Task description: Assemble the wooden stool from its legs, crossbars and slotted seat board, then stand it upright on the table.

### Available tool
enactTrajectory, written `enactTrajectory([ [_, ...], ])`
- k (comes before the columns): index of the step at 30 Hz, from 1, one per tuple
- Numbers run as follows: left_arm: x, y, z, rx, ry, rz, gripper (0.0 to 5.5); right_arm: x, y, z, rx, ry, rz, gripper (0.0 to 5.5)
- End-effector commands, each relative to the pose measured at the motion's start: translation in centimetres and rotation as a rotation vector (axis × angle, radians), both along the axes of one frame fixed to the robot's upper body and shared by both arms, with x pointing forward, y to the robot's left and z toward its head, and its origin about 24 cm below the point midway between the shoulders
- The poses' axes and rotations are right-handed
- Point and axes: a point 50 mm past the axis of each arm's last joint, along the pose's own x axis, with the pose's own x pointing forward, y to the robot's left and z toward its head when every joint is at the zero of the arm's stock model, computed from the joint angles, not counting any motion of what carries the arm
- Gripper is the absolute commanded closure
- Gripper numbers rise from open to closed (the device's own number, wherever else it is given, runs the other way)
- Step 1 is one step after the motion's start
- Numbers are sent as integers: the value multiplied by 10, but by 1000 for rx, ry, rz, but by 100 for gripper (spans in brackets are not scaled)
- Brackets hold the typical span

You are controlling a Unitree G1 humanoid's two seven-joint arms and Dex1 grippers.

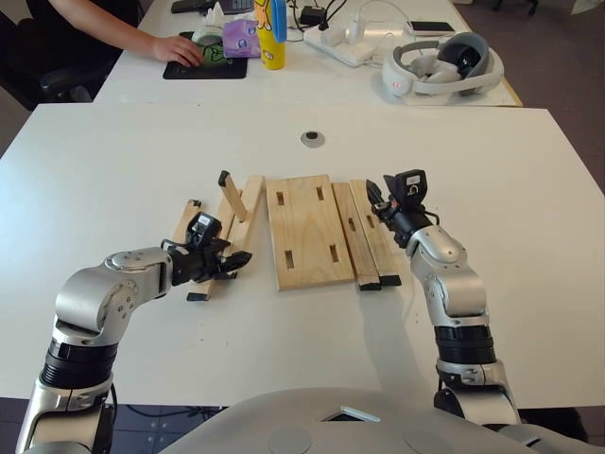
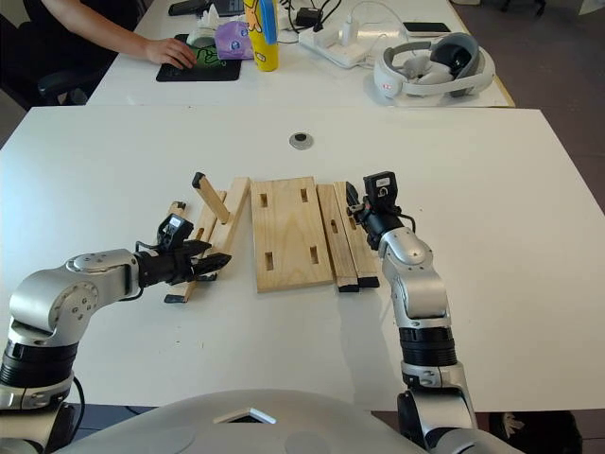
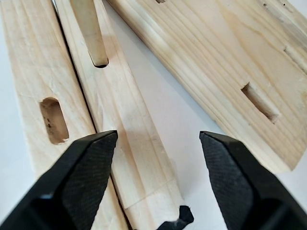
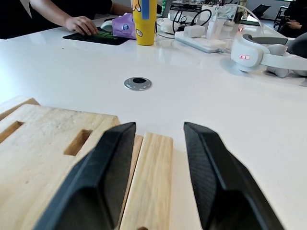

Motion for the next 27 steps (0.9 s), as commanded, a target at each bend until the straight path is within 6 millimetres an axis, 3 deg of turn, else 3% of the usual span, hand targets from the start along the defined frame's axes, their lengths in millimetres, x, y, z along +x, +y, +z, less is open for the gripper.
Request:
enactTrajectory([
  [1,-10,-7,-17,14,83,-6,230,3,-1,1,-9,-1,8,367],
  [12,-1,-9,1,-21,29,-12,230,2,0,-5,-10,9,5,367],
  [20,11,-16,47,-59,-104,0,230,-2,-2,-10,-11,26,-3,367],
  [27,5,-10,29,19,-33,31,230,-5,-2,-10,-4,26,-15,367],
])
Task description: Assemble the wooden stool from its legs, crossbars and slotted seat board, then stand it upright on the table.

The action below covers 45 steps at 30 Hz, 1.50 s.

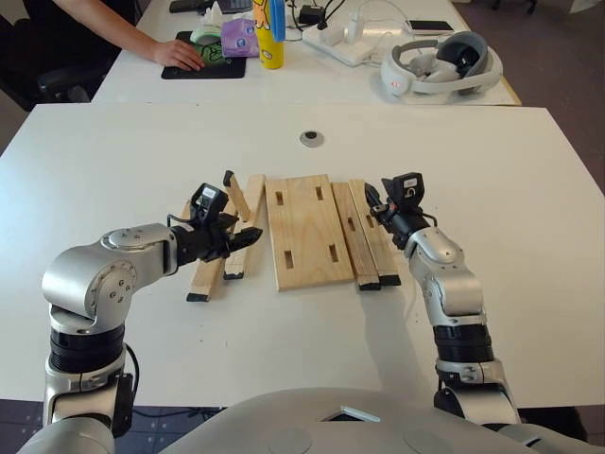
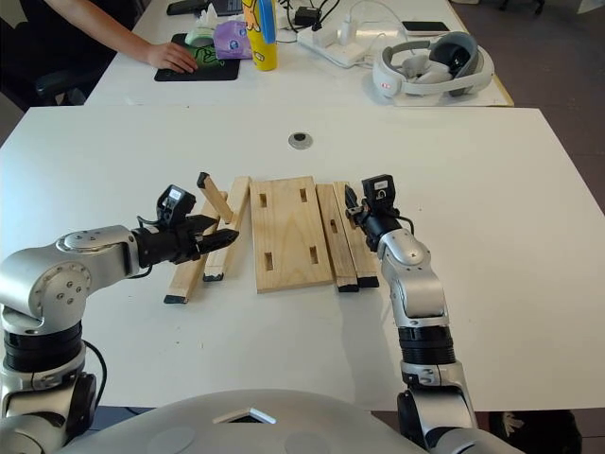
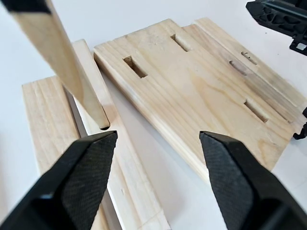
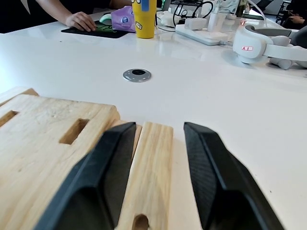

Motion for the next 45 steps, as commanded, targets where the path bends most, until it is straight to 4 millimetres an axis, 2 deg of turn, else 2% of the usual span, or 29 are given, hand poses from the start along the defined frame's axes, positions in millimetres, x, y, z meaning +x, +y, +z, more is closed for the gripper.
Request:
enactTrajectory([
  [1,-5,4,-12,44,47,30,230,-2,0,1,-3,-4,-7,367],
  [14,-9,15,-28,102,89,80,230,-5,1,5,3,-5,-8,367],
  [23,-9,10,-29,107,94,50,230,-7,3,5,11,-2,-12,367],
  [27,-10,12,-37,145,113,46,230,-7,3,8,14,-10,-15,367],
  [36,2,-3,-53,153,127,25,230,-9,5,8,25,-9,-29,367],
  [44,2,11,-63,239,99,84,230,-10,8,7,31,-6,-28,367],
  [45,3,12,-63,238,92,93,248,-9,9,7,31,-6,-26,367],
])
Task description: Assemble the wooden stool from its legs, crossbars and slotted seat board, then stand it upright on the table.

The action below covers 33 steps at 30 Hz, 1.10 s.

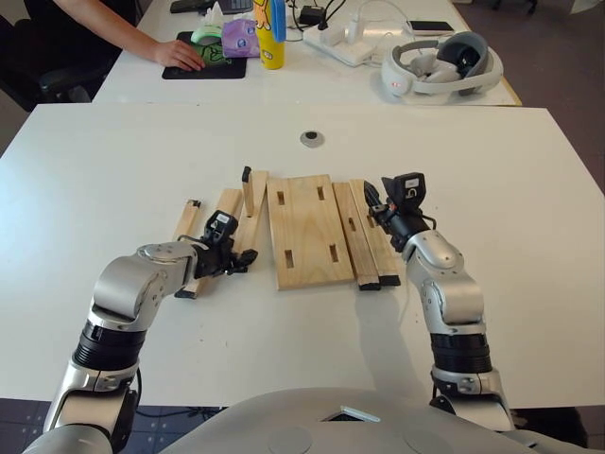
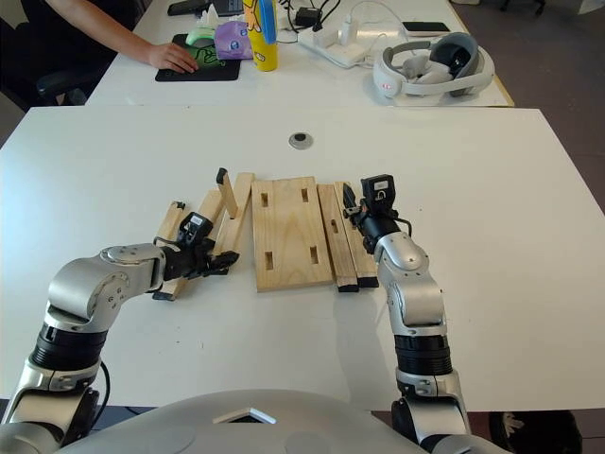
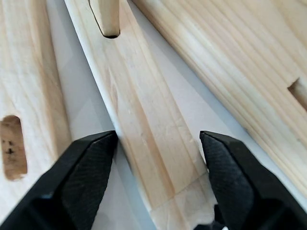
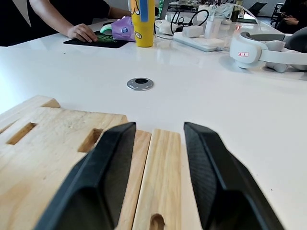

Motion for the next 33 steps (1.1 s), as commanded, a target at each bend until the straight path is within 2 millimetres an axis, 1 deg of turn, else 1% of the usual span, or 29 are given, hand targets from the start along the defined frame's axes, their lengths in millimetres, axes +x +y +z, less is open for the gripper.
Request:
enactTrajectory([
  [1,-4,12,-11,67,22,56,254,1,1,-1,-2,8,-1,367],
  [3,-2,12,-10,62,7,68,289,1,2,0,-4,6,0,367],
  [7,-2,10,-10,58,1,73,327,4,3,0,-2,2,6,367],
  [10,-1,10,-10,50,-21,96,334,5,5,0,-1,1,10,367],
  [13,4,9,-5,20,-77,123,336,5,4,-1,-1,3,9,367],
  [16,13,9,6,-22,-175,140,337,4,2,-2,0,1,5,367],
  [19,26,11,27,-105,-317,150,338,5,-1,0,-1,-7,1,367],
  [22,37,10,47,-151,-417,97,338,10,-6,9,27,-39,-4,367],
  [23,41,11,54,-166,-446,80,338,12,-7,14,53,-54,-4,367],
  [25,47,10,70,-222,-495,27,338,18,-10,26,160,-89,-14,367],
  [26,49,9,74,-249,-504,10,338,20,-11,30,196,-98,-13,367],
  [29,51,7,88,-338,-540,-102,338,23,-5,48,437,-99,88,367],
  [32,47,5,91,-402,-545,-188,338,23,1,70,711,-103,214,330],
  [33,46,4,90,-407,-540,-215,338,23,2,75,766,-98,240,315],
])
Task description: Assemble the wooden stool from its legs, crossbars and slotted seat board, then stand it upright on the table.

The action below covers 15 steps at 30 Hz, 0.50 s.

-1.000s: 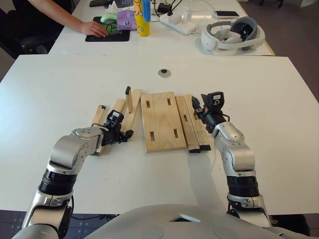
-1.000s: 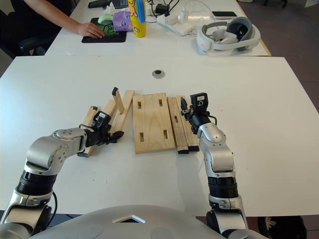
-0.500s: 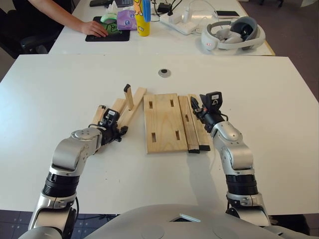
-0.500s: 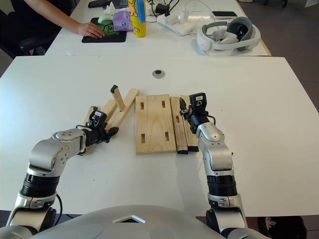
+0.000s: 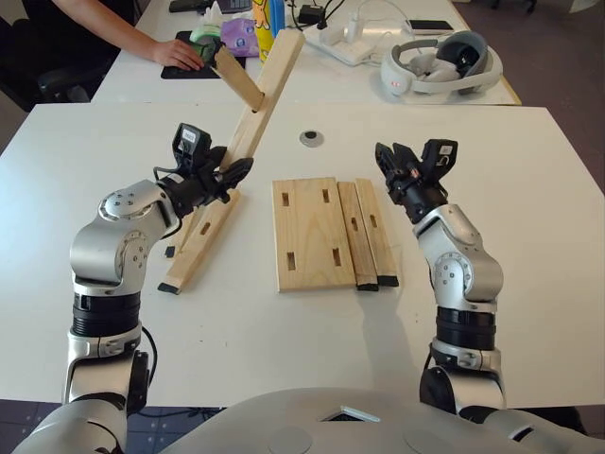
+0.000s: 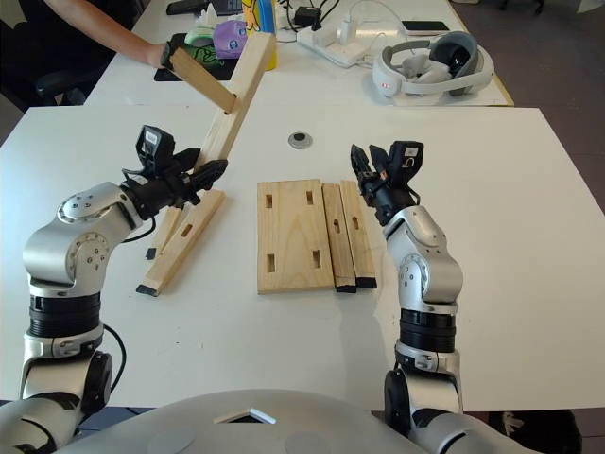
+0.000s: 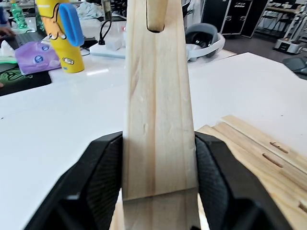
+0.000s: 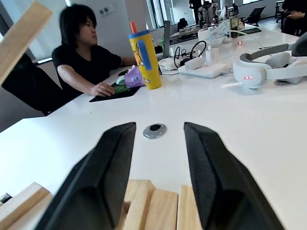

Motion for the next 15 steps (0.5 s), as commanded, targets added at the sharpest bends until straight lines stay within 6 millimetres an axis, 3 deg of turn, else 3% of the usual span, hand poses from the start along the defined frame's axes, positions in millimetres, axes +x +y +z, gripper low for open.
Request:
enactTrajectory([
  [1,-2,-1,5,-15,-36,-111,338,-1,8,33,278,-51,152,297],
  [6,-1,-3,3,8,-68,-175,338,-2,17,54,442,-37,274,235],
  [11,-4,-13,5,-12,-97,-247,338,2,23,62,523,12,295,136],
  [15,-9,-24,1,-4,-98,-308,338,5,27,62,564,60,304,132],
])
